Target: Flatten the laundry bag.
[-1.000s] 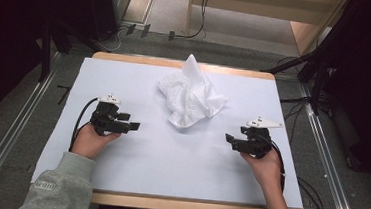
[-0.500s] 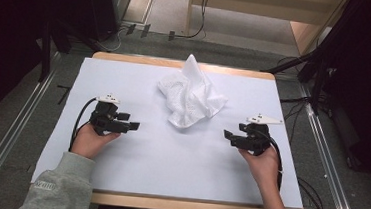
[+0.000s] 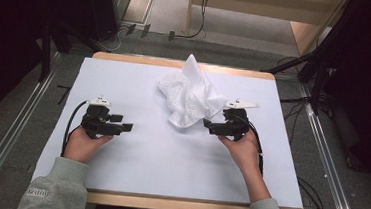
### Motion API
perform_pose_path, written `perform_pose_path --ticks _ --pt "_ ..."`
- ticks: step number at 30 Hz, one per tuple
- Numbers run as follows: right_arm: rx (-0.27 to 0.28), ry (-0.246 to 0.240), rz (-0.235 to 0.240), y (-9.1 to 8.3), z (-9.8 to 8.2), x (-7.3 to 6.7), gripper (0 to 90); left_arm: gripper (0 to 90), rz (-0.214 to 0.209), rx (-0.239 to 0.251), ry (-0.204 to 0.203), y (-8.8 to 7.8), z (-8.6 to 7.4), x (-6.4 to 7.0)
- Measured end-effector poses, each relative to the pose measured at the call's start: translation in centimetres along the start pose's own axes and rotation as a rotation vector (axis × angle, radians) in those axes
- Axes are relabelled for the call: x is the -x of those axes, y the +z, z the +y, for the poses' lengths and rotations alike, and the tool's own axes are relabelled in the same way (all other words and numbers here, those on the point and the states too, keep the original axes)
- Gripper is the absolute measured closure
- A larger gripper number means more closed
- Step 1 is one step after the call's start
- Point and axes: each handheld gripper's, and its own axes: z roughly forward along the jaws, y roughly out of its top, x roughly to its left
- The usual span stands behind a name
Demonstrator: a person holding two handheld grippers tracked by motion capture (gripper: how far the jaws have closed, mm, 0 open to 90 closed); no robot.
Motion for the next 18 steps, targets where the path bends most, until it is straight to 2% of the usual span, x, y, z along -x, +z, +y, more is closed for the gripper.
perform_pose_path --ticks 2,6,9,13,15,16,18 --pt "-0.003 0.004 -0.004 0.8 0.4 -0.3 13.4 38.1 0.009 0.003 -0.002 -0.3 -0.3 -0.1" --pt "-0.015 0.007 0.019 2.7 0.8 -0.7 13.3 38.2 0.02 0.012 -0.018 -0.8 -0.7 -0.2" --pt "-0.023 0.004 0.011 4.2 0.9 -0.8 13.3 38.2 0.024 0.017 -0.028 -1.2 -1.1 -0.4" --pt "-0.061 0.004 -0.001 6.3 0.6 -0.7 13.9 38.4 0.034 0.021 -0.036 -1.6 -1.3 -0.5" --pt "-0.087 -0.002 0.007 7.1 0.3 -0.5 21.3 38.7 0.037 0.021 -0.039 -1.7 -1.4 -0.6" --pt "-0.095 0.0 0.01 7.3 0.1 -0.5 29.2 39.1 0.038 0.021 -0.044 -1.7 -1.4 -0.6" --pt "-0.118 -0.01 0.054 7.6 -0.2 -0.1 53.2 40.6 0.037 0.021 -0.05 -1.7 -1.3 -0.7"
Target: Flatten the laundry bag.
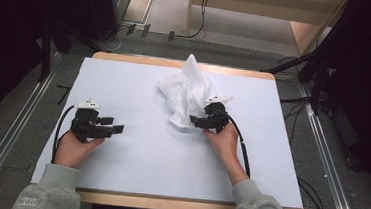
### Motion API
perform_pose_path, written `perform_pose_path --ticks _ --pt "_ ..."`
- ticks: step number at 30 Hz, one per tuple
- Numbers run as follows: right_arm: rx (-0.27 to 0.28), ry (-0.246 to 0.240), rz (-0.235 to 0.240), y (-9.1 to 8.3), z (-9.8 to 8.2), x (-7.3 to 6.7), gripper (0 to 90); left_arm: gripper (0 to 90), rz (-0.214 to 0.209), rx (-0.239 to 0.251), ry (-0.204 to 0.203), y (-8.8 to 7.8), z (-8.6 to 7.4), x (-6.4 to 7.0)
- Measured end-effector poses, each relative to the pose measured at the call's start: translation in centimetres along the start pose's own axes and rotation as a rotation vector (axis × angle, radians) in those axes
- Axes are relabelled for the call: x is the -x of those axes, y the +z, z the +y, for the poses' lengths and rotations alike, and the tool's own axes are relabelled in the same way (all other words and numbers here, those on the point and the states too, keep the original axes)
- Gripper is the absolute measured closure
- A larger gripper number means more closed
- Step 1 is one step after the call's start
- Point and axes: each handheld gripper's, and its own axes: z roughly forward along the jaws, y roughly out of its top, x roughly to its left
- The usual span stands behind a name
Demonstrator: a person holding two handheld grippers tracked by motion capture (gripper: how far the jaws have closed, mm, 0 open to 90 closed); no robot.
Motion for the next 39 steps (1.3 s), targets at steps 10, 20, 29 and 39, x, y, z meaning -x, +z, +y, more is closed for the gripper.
perform_pose_path --ticks 10,20,29,39 --pt "-0.003 -0.065 0.067 -4.4 0.0 -0.4 87.8 66.6 -0.07 0.005 0.005 0.3 1.7 1.3" --pt "0.004 -0.115 0.138 -9.7 -1.8 -1.9 87.9 80.8 -0.141 -0.026 0.083 2.2 4.4 4.1" --pt "0.006 -0.158 0.221 -14.8 -2.9 -4.0 87.9 81.4 -0.172 -0.003 0.149 3.6 7.0 6.9" --pt "0.007 -0.18 0.281 -16.7 -1.7 -5.8 87.8 82.8 -0.217 -0.023 0.213 7.8 8.6 10.0"
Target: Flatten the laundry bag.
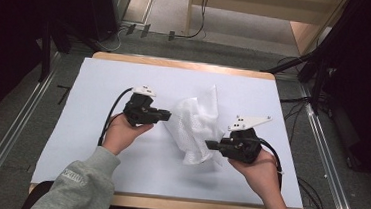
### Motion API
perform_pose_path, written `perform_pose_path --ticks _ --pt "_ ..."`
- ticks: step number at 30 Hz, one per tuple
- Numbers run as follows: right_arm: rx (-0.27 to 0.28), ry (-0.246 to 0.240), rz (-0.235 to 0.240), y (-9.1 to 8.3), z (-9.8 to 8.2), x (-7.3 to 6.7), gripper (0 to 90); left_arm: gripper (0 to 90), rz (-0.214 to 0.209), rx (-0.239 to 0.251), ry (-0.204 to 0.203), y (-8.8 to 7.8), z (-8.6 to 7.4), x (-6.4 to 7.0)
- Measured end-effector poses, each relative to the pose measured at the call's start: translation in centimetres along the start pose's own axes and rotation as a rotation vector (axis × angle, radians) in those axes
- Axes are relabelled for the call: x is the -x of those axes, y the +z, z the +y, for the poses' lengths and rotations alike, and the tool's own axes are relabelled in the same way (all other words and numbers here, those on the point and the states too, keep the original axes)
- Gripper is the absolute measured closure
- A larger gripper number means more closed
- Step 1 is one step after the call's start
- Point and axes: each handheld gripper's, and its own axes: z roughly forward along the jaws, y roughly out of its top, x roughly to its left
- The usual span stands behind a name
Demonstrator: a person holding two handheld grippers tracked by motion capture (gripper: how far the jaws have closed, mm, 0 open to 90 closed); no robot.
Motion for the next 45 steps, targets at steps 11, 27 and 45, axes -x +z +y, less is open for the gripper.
perform_pose_path --ticks 11,27,45 --pt "-0.02 0.011 0.034 3.4 3.6 0.7 87.5 78.3 -0.047 0.028 -0.007 -0.7 -1.2 0.1" --pt "-0.097 0.071 0.087 11.9 5.0 4.0 87.4 49.7 -0.109 0.032 -0.013 -2.5 -3.2 1.0" --pt "0.013 0.077 0.007 8.0 4.0 3.9 46.6 87.8 -0.041 -0.008 -0.106 -0.4 -3.8 -1.1"
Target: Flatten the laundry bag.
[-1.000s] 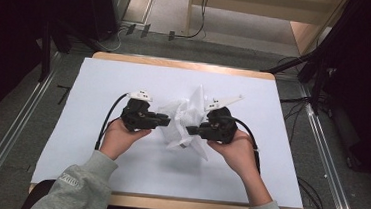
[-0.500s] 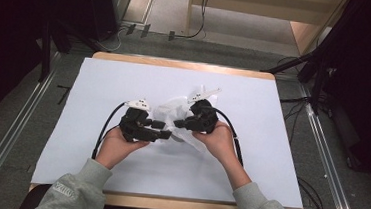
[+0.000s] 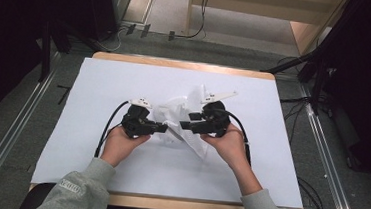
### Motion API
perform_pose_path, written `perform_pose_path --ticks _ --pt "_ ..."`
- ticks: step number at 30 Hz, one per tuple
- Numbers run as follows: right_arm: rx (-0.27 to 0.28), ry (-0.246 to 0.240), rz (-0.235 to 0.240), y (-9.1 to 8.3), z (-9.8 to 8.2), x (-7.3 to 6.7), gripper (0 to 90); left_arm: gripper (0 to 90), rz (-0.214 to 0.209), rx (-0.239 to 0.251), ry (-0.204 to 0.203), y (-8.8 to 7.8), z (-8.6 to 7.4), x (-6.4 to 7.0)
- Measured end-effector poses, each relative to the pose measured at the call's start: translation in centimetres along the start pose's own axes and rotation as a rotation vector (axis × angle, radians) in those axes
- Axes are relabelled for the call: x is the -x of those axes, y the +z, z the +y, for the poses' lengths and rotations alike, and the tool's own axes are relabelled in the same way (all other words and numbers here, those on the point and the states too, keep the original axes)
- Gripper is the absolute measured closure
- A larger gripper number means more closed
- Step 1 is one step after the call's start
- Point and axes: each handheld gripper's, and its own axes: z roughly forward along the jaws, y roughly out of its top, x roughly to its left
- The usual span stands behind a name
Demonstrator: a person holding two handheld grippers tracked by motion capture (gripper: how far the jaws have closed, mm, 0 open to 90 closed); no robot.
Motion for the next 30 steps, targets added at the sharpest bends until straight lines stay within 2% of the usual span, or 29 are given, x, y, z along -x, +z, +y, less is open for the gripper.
perform_pose_path --ticks 1,2,5,7,10,12,18,21,23,25,26,28,29,30 --pt "0.015 0.007 -0.015 -1.2 -0.6 0.1 44.6 87.8 0.003 0.004 -0.005 -0.1 0.0 -0.2" --pt "0.015 0.007 -0.015 -1.2 -0.6 0.1 44.6 87.8 0.003 0.005 -0.012 -0.3 0.1 -0.4" --pt "0.02 0.029 -0.026 -2.6 -2.3 0.0 43.6 87.8 0.011 0.007 -0.026 -0.5 0.1 -1.1" --pt "0.013 0.03 -0.034 -2.9 -3.5 -0.1 42.6 87.8 0.01 0.011 -0.043 -0.6 0.1 -1.5" --pt "-0.007 0.053 -0.061 -2.9 -5.9 -0.1 41.6 87.8 0.019 0.008 -0.046 -0.7 0.2 -1.9" --pt "0.006 0.068 -0.07 -3.2 -7.3 -0.2 42.0 87.8 0.021 0.01 -0.046 -0.7 0.3 -2.0" --pt "0.035 0.048 -0.096 -3.7 -9.0 -1.0 38.7 87.8 0.029 0.011 -0.057 -0.9 0.5 -2.6" --pt "0.011 0.032 -0.1 -3.3 -9.9 -1.4 37.0 87.8 0.029 0.005 -0.057 -0.9 0.6 -2.8" --pt "-0.042 0.017 -0.095 -2.2 -10.6 -1.5 38.1 87.8 0.035 0.005 -0.057 -0.9 0.7 -2.9" --pt "-0.056 0.014 -0.097 -1.8 -10.7 -1.4 38.3 87.8 0.035 -0.001 -0.055 -0.8 0.8 -3.1" --pt "-0.066 0.005 -0.115 -1.2 -10.7 -1.3 38.7 87.8 0.035 -0.002 -0.056 -0.7 0.8 -3.1" --pt "-0.076 0.0 -0.144 -0.5 -10.5 -0.9 43.7 87.8 0.035 -0.008 -0.059 -0.7 0.9 -3.3" --pt "-0.078 -0.001 -0.172 -0.2 -10.2 -0.6 50.0 87.8 0.033 -0.006 -0.062 -0.6 0.9 -3.4" --pt "-0.079 -0.006 -0.181 -0.1 -10.0 -0.3 56.6 87.8 0.034 -0.007 -0.066 -0.6 0.8 -3.5"
